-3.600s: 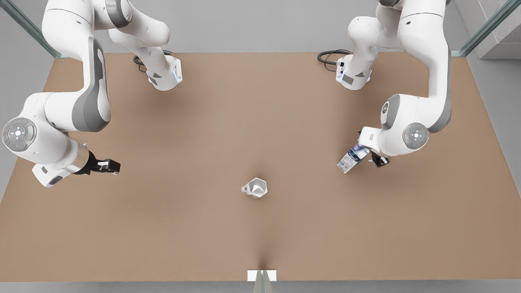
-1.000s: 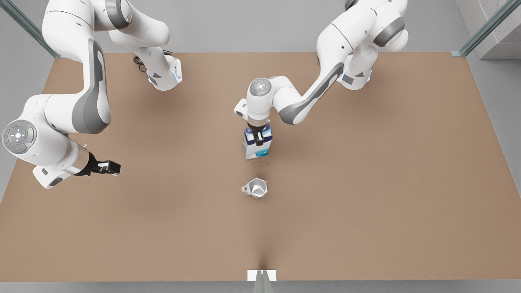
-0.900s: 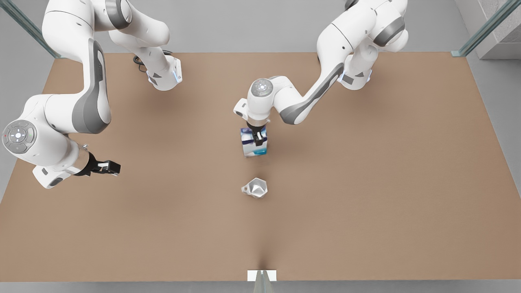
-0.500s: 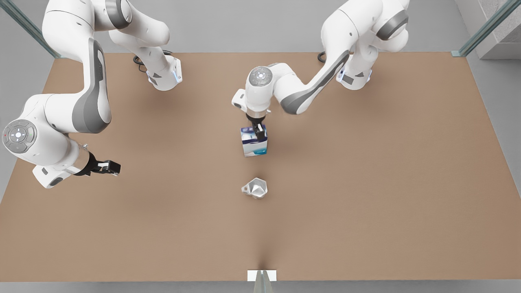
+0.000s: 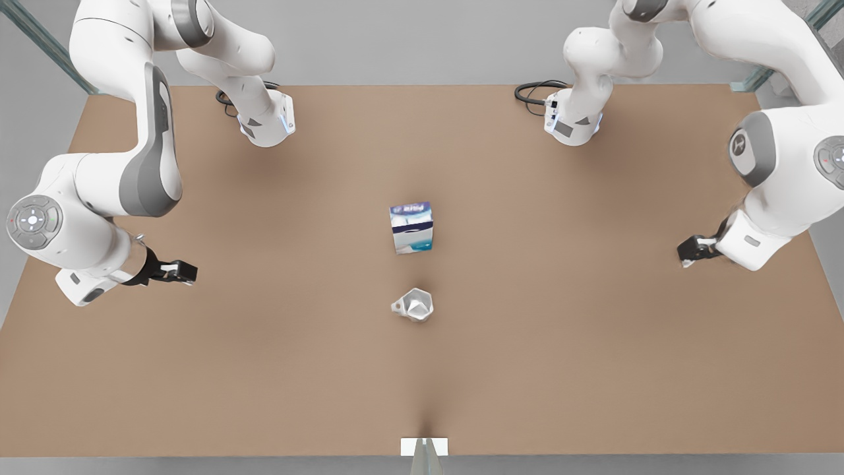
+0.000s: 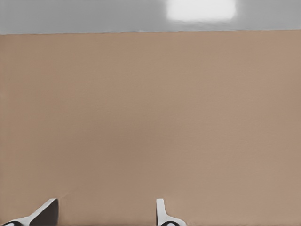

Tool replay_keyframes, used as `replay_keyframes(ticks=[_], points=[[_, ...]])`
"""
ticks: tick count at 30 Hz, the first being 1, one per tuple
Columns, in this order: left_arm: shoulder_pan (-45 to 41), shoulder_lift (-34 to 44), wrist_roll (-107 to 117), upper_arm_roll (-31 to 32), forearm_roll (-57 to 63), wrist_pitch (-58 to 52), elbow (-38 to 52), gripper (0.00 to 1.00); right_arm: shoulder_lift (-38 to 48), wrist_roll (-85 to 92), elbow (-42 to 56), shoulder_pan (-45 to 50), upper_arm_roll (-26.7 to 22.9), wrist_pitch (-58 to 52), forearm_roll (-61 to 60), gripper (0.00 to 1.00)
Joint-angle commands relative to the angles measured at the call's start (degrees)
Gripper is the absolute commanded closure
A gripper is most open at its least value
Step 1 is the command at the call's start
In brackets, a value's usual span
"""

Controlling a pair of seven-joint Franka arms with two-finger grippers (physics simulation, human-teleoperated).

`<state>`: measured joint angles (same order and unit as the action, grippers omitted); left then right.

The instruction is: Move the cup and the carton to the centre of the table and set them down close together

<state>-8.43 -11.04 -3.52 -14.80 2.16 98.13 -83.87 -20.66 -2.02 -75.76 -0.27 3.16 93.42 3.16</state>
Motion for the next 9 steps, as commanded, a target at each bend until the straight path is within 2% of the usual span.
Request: replay_keyframes(ticks=[1,2,3,5,9], points=[[0.87,1.11,-0.17,0.12,-0.23,0.65,-1.82,0.0,0.0,0.0,0.0,0.01,0.0,0.01,0.0,0.0],[1.75,4.79,-0.09,1.17,0.56,2.93,-7.26,0.0,0.0,0.0,0.0,0.01,0.0,0.01,0.0,0.0],[6.14,6.65,0.53,6.71,1.79,3.03,-9.12,0.0,0.0,0.0,0.0,0.01,0.0,0.01,0.0,0.0],[12.55,7.35,0.0,14.44,1.88,1.8,-8.77,0.0,0.0,0.0,0.0,-0.08,0.0,0.01,-0.09,0.0],[10.37,5.86,-0.09,14.89,3.99,-0.22,-7.45,0.0,-0.08,0.0,0.0,-0.08,0.0,0.01,0.0,0.0]])
